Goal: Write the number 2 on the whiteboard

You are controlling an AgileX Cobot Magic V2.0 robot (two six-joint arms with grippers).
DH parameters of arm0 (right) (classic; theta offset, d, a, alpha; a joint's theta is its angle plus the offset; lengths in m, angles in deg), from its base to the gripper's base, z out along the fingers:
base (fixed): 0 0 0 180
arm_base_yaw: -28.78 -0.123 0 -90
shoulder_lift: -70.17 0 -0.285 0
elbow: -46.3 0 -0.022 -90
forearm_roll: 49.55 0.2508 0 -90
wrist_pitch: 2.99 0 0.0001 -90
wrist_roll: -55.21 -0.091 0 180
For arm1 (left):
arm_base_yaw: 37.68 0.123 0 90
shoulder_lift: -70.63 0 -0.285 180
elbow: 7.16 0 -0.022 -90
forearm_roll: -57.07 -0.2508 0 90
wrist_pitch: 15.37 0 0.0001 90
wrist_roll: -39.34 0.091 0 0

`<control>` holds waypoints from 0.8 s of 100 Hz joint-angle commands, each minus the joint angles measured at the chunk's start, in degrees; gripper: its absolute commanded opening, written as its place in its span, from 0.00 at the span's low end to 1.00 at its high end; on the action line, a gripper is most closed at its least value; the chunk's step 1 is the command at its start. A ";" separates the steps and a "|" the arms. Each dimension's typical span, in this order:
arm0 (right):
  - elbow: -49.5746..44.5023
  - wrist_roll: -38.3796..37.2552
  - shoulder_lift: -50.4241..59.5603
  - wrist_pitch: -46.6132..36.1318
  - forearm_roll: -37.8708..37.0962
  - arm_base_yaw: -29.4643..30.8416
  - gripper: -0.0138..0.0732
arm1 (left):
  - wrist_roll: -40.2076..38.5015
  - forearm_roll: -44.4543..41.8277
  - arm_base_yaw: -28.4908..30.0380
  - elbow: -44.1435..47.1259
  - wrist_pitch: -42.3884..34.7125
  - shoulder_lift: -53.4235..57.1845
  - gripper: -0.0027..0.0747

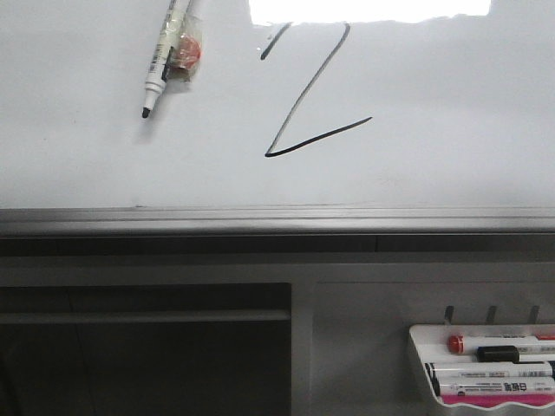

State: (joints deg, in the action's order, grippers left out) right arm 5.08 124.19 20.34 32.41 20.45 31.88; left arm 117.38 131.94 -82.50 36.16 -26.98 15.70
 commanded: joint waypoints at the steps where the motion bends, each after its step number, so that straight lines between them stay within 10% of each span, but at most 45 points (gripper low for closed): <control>1: -3.29 8.42 4.05 -2.28 9.52 0.31 0.08 | 0.06 -0.40 -0.12 2.17 -0.23 6.04 0.01; 21: -17.42 24.31 14.64 -1.96 24.68 0.31 0.08 | -0.72 -0.26 -0.12 13.43 -0.01 20.98 0.01; 80: -32.10 24.88 27.28 -7.10 27.48 0.31 0.08 | -1.93 1.90 -0.12 21.06 -4.70 40.56 0.01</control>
State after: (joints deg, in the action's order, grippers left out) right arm -28.39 148.25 47.95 25.79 44.45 31.88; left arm 116.09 134.49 -82.50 58.87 -31.01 56.81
